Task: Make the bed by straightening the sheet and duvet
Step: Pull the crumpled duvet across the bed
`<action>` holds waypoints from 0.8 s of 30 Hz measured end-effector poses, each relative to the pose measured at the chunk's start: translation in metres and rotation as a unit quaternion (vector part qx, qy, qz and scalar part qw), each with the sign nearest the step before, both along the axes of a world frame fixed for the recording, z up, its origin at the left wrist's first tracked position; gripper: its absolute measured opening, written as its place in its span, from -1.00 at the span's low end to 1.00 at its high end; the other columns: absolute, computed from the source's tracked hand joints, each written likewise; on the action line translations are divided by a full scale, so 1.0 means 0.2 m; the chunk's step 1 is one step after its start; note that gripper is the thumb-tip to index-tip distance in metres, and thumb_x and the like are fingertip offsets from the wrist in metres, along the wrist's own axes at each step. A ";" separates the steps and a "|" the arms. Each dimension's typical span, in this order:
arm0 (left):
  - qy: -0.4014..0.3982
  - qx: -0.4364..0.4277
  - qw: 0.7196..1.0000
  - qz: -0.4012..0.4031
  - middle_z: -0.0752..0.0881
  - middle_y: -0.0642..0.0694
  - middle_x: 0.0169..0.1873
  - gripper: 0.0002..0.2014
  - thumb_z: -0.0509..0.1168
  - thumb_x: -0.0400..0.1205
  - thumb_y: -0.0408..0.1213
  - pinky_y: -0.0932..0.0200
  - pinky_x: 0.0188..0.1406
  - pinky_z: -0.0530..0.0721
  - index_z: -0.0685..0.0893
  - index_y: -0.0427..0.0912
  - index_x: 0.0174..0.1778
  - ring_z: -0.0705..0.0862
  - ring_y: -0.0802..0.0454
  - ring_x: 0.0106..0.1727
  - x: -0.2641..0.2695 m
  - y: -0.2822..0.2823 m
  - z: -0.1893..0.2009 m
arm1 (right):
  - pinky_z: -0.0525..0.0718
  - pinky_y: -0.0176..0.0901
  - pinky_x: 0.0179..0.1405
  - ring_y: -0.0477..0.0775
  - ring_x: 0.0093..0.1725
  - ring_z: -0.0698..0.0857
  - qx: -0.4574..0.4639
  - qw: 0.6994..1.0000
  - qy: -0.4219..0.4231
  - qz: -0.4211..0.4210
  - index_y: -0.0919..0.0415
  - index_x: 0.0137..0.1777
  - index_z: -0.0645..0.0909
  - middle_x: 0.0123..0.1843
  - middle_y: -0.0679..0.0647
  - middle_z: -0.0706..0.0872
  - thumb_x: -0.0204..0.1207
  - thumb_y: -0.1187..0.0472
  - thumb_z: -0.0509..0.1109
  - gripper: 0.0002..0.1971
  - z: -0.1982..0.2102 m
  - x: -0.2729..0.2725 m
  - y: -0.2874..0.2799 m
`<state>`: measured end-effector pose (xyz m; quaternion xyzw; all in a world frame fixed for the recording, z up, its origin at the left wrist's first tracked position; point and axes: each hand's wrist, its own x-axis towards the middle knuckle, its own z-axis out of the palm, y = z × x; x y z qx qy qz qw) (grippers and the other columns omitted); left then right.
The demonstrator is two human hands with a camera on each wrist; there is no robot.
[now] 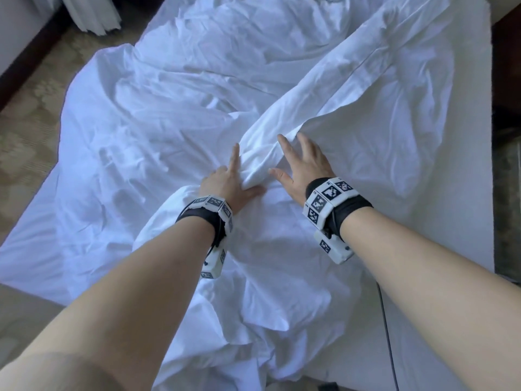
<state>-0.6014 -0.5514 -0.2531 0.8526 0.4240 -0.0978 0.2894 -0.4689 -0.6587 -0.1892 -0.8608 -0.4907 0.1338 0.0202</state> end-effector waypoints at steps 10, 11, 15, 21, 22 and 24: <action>-0.063 -0.008 0.998 0.008 0.55 -0.15 0.43 -0.01 0.36 0.45 0.27 -0.02 0.19 0.54 -0.10 0.12 0.65 0.58 -0.25 0.32 -0.03 -0.25 0.34 | 0.19 0.15 0.58 0.24 0.63 0.06 0.027 0.999 -0.026 -0.007 0.00 0.65 0.10 0.67 0.17 -0.03 0.61 -0.21 0.12 -0.35 0.26 0.08 -0.32; -0.069 0.000 0.998 0.008 0.57 -0.16 0.41 -0.02 0.36 0.46 0.27 -0.02 0.19 0.55 -0.07 0.11 0.65 0.58 -0.25 0.32 -0.02 -0.30 0.39 | 0.19 0.15 0.58 0.24 0.63 0.05 0.034 0.999 -0.026 -0.007 0.00 0.65 0.10 0.67 0.17 -0.03 0.62 -0.21 0.11 -0.35 0.30 0.09 -0.37; -0.093 0.032 0.995 0.014 0.54 -0.19 0.43 -0.08 0.38 0.49 0.21 0.02 0.24 0.51 0.03 0.05 0.66 0.55 -0.22 0.36 0.01 -0.57 0.63 | 0.19 0.14 0.58 0.23 0.63 0.06 0.082 0.996 -0.029 -0.002 -0.01 0.66 0.08 0.67 0.17 0.00 0.62 -0.21 0.09 -0.35 0.49 0.12 -0.61; -0.132 0.072 0.988 0.038 0.49 -0.20 0.47 -0.05 0.41 0.47 0.17 0.04 0.26 0.48 0.05 -0.02 0.67 0.50 -0.19 0.42 0.13 -1.16 0.92 | 0.27 0.18 0.54 0.24 0.61 0.12 0.139 0.989 -0.054 0.018 -0.01 0.65 0.10 0.66 0.18 0.06 0.61 -0.23 0.09 -0.34 0.75 0.24 -1.17; -0.147 0.070 0.986 0.040 0.48 -0.21 0.48 -0.05 0.43 0.46 0.15 0.04 0.28 0.47 0.06 -0.03 0.67 0.49 -0.18 0.44 0.16 -1.27 0.96 | 0.27 0.18 0.54 0.24 0.61 0.13 0.144 0.988 -0.057 0.016 -0.01 0.65 0.10 0.66 0.18 0.06 0.61 -0.24 0.09 -0.34 0.79 0.26 -1.29; -0.167 0.065 0.983 0.038 0.49 -0.22 0.47 -0.05 0.45 0.46 0.13 0.02 0.30 0.46 0.07 -0.05 0.66 0.47 -0.19 0.45 0.23 -1.48 1.04 | 0.26 0.18 0.54 0.24 0.61 0.15 0.150 0.987 -0.064 0.005 -0.02 0.65 0.10 0.66 0.18 0.07 0.61 -0.24 0.09 -0.34 0.87 0.32 -1.52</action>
